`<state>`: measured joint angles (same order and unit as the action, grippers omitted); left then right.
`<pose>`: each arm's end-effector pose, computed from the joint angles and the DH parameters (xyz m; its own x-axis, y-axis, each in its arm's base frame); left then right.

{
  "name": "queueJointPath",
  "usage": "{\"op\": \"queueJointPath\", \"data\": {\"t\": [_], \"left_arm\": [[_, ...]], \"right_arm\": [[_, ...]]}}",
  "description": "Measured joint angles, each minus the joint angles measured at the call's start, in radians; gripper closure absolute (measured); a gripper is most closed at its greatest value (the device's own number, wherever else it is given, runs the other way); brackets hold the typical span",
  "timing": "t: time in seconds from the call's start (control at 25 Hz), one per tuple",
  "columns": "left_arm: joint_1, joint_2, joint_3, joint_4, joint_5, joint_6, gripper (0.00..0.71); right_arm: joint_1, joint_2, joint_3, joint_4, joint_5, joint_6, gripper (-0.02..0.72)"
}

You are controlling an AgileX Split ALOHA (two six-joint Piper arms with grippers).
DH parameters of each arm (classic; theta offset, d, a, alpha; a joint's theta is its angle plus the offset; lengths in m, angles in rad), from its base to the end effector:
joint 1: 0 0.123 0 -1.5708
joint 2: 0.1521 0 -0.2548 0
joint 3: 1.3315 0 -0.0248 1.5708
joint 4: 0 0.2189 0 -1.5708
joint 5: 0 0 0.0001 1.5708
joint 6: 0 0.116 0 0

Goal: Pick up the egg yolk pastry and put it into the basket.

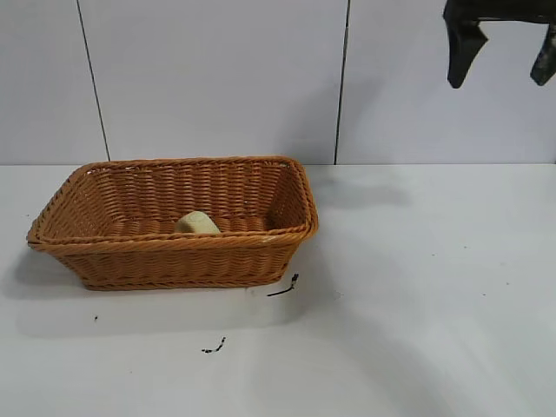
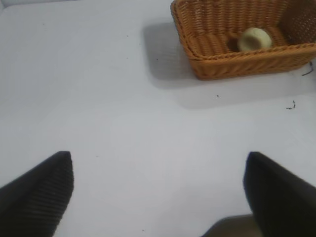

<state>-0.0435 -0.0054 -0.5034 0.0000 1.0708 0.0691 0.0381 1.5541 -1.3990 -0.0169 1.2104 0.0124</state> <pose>0.0183 -0.0008 0.2505 -0.4526 0.0888 -0.8873 0.0749 0.9953 0.0614 0.2877 0.0091 0.2743 -0.9570 -0.0300 -0.2885 -0.0274 0.9995 -0.0133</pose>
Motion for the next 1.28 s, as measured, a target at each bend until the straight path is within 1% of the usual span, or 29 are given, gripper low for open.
{"op": "queueJointPath", "data": {"t": [0.28,0.48,0.52,0.64,0.76,0.88,1.04,1.2,1.28], "left_arm": [[0.000,0.000,0.000,0.000,0.000,0.000,0.014],[0.000,0.000,0.000,0.000,0.000,0.000,0.014],[0.000,0.000,0.000,0.000,0.000,0.000,0.014],[0.000,0.000,0.000,0.000,0.000,0.000,0.014],[0.000,0.000,0.000,0.000,0.000,0.000,0.014],[0.000,0.000,0.000,0.000,0.000,0.000,0.014],[0.000,0.000,0.000,0.000,0.000,0.000,0.014],[0.000,0.000,0.000,0.000,0.000,0.000,0.014],[0.000,0.000,0.000,0.000,0.000,0.000,0.014]], "right_arm": [[0.000,-0.369,0.352,0.000,0.001,-0.005,0.010],[0.000,-0.647,0.577,0.017,-0.003,-0.005,0.010],[0.000,-0.710,0.612,0.017,-0.013,-0.005,0.010],[0.001,-0.896,0.730,0.023,-0.093,-0.005,0.010],[0.001,-1.081,0.819,0.032,-0.134,-0.012,0.010],[0.001,-1.249,0.891,0.042,-0.146,-0.027,0.010],[0.001,-1.422,0.909,0.048,-0.170,-0.040,0.010],[0.001,-1.541,0.910,0.049,-0.179,-0.042,0.010],[0.001,-1.557,0.910,0.049,-0.178,-0.042,0.010]]}}
